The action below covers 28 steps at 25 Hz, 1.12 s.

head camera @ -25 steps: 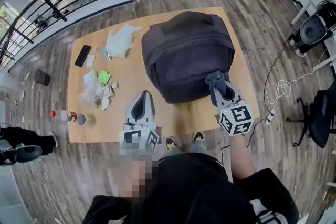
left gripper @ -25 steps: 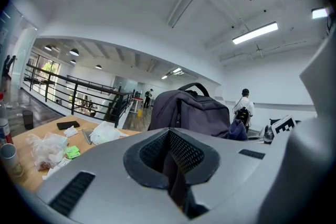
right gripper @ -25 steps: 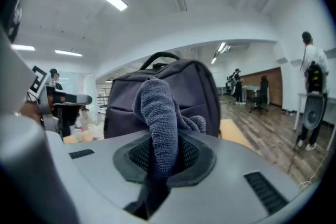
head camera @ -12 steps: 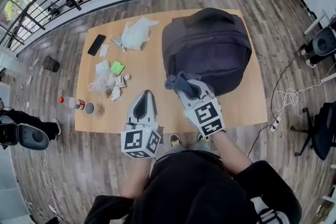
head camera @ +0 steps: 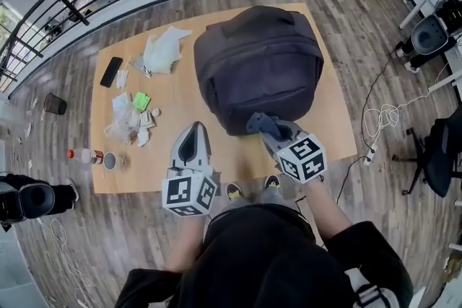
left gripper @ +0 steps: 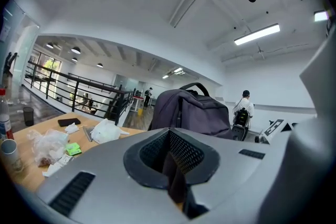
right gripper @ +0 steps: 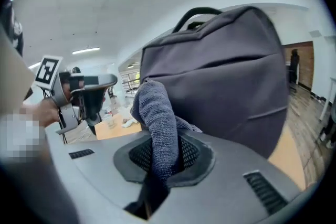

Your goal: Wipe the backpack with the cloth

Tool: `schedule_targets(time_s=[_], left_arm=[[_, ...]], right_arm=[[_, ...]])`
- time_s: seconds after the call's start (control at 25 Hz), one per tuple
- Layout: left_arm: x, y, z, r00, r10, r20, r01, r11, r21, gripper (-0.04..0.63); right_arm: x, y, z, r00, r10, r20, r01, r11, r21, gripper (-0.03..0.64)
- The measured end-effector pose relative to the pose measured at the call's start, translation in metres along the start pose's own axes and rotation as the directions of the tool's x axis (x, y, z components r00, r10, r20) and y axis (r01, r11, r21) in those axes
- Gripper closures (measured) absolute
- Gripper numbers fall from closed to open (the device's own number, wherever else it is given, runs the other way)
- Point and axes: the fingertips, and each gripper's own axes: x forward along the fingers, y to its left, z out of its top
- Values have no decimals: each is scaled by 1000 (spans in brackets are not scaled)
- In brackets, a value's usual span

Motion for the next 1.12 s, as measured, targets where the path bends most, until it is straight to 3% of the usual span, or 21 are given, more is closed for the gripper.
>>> schedule_targets(time_s=[0.16, 0.28, 0.36, 0.44, 0.56, 0.68, 0.76, 0.84, 0.96, 1.04, 1.12], left_arm=[[7, -18, -3, 999, -44, -5, 44, 999, 1, 580], [10, -24, -4, 998, -57, -10, 57, 998, 4, 580], [10, -25, -4, 998, -57, -14, 57, 998, 4, 580], [10, -23, -6, 999, -52, -16, 52, 999, 1, 580], [7, -22, -7, 999, -46, -17, 46, 999, 0, 580], [5, -17, -6, 999, -33, -12, 33, 999, -1, 580], [3, -12, -5, 1000, -22, -11, 22, 1000, -4, 580], [1, -9, -3, 1000, -14, -9, 14, 1000, -6, 580], [0, -3, -3, 1000, -3, -7, 3, 1000, -9, 580], [1, -2, -4, 1000, -2, -9, 2, 1000, -13, 580], [2, -5, -5, 1000, -10, -10, 10, 1000, -16, 580]], right_arm=[[-55, -81, 0, 982, -182, 49, 175, 977, 120, 575], [-90, -138, -2, 925, -377, 48, 367, 919, 145, 575], [-96, -152, -2, 903, -428, 38, 421, 899, 125, 575], [-84, -138, -3, 915, -402, 27, 399, 913, 86, 575], [-60, -91, -6, 934, -357, 1, 357, 932, -55, 574], [-18, -17, -8, 990, -141, -27, 137, 983, -121, 575], [8, 14, -9, 998, -51, -39, 45, 989, -141, 575], [16, 18, -9, 999, -33, -42, 26, 990, -140, 575], [1, -9, -13, 999, -20, -41, 18, 999, -40, 575], [-20, -43, -19, 998, -60, -33, 62, 996, 57, 575], [-49, -85, -26, 986, -165, -25, 167, 977, 135, 575]])
